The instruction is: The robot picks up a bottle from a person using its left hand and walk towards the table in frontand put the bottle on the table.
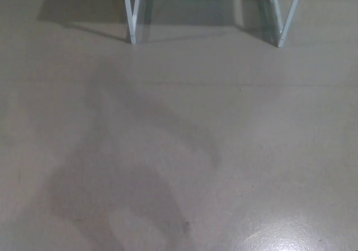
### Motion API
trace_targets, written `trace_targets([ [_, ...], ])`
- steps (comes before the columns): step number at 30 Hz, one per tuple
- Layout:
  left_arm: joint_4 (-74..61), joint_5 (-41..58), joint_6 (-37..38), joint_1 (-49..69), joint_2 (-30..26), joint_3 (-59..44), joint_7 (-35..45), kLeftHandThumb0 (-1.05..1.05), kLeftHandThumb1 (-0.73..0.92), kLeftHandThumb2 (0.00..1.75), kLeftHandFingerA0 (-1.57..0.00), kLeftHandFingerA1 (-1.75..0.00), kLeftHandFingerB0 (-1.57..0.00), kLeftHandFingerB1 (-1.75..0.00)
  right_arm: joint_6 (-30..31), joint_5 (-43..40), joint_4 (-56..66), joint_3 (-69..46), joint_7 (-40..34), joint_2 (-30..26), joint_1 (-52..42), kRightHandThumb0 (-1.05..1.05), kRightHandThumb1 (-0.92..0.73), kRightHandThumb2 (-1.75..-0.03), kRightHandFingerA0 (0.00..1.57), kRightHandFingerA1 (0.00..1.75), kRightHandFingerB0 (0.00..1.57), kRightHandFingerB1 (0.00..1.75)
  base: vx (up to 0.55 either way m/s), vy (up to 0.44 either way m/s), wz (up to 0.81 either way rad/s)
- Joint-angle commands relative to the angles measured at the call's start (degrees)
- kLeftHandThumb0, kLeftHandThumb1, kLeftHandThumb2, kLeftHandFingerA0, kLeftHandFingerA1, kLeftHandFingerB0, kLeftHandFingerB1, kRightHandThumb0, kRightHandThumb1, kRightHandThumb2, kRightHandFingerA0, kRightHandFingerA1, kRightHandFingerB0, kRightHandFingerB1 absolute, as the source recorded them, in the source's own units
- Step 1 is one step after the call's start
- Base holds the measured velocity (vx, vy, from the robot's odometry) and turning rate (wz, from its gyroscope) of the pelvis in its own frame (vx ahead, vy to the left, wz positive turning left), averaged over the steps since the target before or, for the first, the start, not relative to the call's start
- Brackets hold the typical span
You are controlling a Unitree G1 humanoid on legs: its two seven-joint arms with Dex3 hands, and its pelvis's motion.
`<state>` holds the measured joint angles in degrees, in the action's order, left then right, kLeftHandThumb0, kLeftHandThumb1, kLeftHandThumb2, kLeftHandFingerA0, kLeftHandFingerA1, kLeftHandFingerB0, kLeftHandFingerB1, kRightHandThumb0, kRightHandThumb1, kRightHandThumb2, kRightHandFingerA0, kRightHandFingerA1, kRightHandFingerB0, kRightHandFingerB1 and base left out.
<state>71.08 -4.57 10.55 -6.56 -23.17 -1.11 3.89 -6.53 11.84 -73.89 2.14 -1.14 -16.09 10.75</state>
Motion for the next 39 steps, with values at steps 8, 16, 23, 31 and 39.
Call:
trace_targets([
  [8,1.7,-0.4,2.9,0.4,-1.0,-0.7,0.9,-0.32,0.71,0.61,-0.42,-0.51,-0.22,-0.29,-2.6,0.4,-1.2,-0.1,-2.4,-0.7,-0.7,-0.27,-0.78,-0.62,0.61,0.48,0.46,0.40,0.00,0.000,0.00],
  [16,2.1,0.3,3.3,1.2,-0.5,-1.7,0.9,-0.31,0.67,0.60,-0.40,-0.35,-0.23,-0.29,-3.0,0.5,-1.3,0.1,-2.7,-0.7,-1.6,-0.26,-0.78,-0.63,0.60,0.46,0.46,0.39,0.00,0.000,0.00],
  [23,2.1,-0.2,3.4,2.3,-0.4,-1.5,1.3,-0.36,0.68,0.61,-0.30,-0.32,-0.20,-0.28,-2.7,0.7,-1.5,0.3,-3.0,-0.6,-2.3,-0.28,-0.78,-0.63,0.60,0.45,0.46,0.39,0.00,0.000,0.00],
  [31,1.5,0.6,4.5,3.4,0.1,-2.8,1.7,-0.41,0.60,0.68,-0.23,-0.35,-0.21,-0.34,-3.2,0.8,-1.6,0.4,-2.9,-0.5,-3.1,-0.28,-0.77,-0.62,0.62,0.47,0.48,0.40,0.00,0.000,0.00],
  [39,-8.7,8.6,14.6,8.3,-0.7,-8.6,17.8,-0.52,0.50,0.68,-0.03,-0.19,-0.03,-0.16,-3.5,1.4,-1.5,0.9,-2.8,-0.5,-4.5,-0.27,-0.76,-0.62,0.61,0.47,0.48,0.40,0.00,0.000,0.00],
])
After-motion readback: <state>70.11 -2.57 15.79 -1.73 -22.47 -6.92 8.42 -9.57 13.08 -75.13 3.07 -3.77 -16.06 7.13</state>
